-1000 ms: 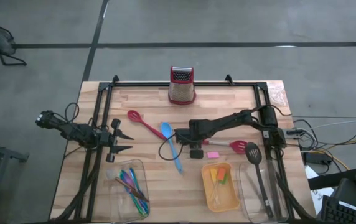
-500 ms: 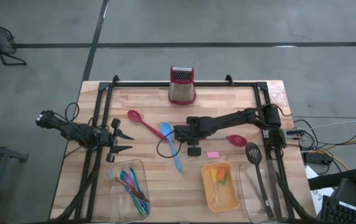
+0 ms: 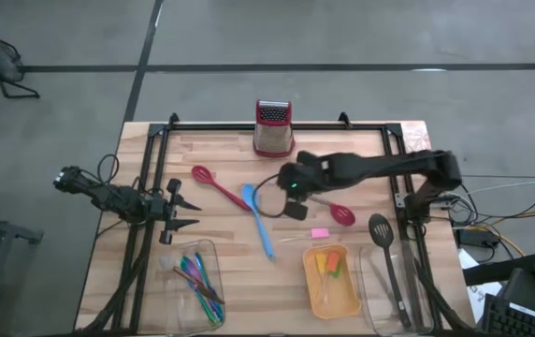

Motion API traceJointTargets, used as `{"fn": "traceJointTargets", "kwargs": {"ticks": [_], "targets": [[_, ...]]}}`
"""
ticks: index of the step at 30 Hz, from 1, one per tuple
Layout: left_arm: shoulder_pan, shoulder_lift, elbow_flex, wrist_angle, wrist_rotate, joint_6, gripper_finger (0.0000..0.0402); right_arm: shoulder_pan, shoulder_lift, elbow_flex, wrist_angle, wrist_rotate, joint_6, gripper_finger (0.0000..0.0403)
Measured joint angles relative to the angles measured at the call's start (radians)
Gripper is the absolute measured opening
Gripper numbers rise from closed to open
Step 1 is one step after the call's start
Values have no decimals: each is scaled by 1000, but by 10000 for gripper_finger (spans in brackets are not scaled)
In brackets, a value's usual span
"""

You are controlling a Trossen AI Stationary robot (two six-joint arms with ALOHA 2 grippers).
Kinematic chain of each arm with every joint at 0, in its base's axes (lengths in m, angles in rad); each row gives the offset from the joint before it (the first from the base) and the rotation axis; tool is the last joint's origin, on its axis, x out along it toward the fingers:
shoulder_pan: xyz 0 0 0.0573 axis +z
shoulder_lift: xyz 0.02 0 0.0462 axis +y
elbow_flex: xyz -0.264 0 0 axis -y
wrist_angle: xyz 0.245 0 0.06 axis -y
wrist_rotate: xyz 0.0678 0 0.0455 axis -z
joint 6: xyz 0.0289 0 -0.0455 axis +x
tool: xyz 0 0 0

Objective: Pick & Place Kitchen Items
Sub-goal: Put the right red serving spoon into the right transparent bin

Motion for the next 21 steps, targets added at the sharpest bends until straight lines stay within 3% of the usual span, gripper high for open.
{"fn": "traceJointTargets", "kwargs": {"ticks": [10,21], "targets": [[0,0,0,0,0,0,159,0,-233,40,-132,70,74,58],[0,2,0,0,0,0,159,5,-253,186,-335,98,196,54]]}}
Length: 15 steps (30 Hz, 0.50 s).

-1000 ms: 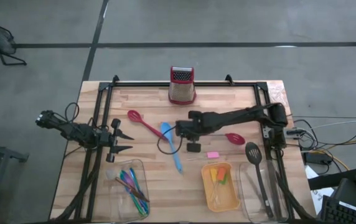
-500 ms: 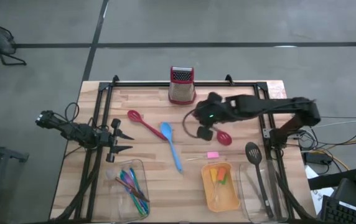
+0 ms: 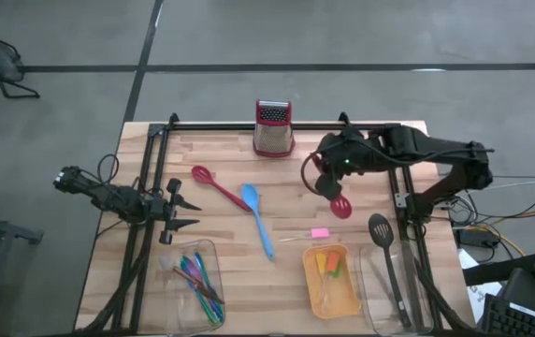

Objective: Pick & Place Kitchen Items
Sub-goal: Put the right red serving spoon into the right transparent bin

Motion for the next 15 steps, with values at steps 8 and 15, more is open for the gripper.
{"fn": "traceJointTargets", "kwargs": {"ticks": [8,15], "targets": [[0,0,0,0,0,0,159,0,36,65,-53,-8,-6,48],[0,0,0,0,0,0,159,0,42,14,-65,-15,-13,7]]}}
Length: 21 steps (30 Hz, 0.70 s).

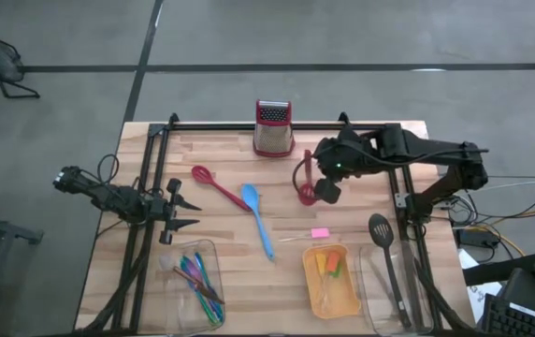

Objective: Pick & Place Kitchen Items
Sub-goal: Put the right red serving spoon into the right transparent bin

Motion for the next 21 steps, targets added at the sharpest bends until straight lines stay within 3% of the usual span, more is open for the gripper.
{"fn": "traceJointTargets", "kwargs": {"ticks": [8,12,21], "targets": [[0,0,0,0,0,0,158,-1,11,-93,49,-1,-31,7],[0,0,0,0,0,0,158,-11,40,-150,153,-3,-47,17],[0,0,0,0,0,0,159,-95,184,-173,224,-30,8,120]]}}
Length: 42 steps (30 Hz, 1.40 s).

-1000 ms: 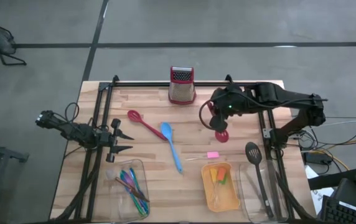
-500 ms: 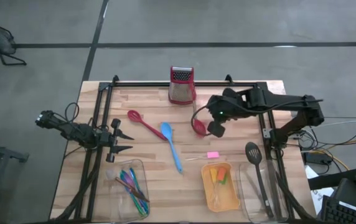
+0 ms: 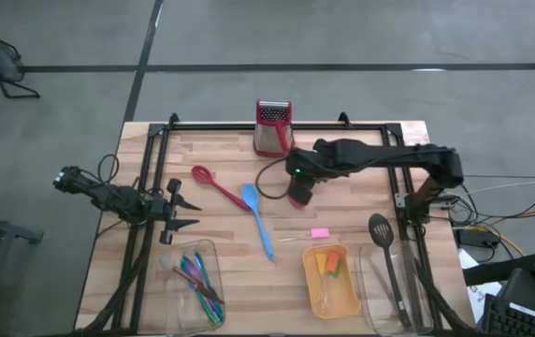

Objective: Pick & Place Kitchen Items
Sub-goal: Put the right red serving spoon into the right transparent bin

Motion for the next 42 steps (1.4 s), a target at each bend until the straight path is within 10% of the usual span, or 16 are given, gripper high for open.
{"fn": "traceJointTargets", "kwargs": {"ticks": [10,17,42], "targets": [[0,0,0,0,0,0,159,-96,183,2,40,9,-5,267],[0,0,0,0,0,0,159,-115,249,2,151,35,-50,301],[0,0,0,0,0,0,159,-163,313,-3,253,184,-110,178]]}}
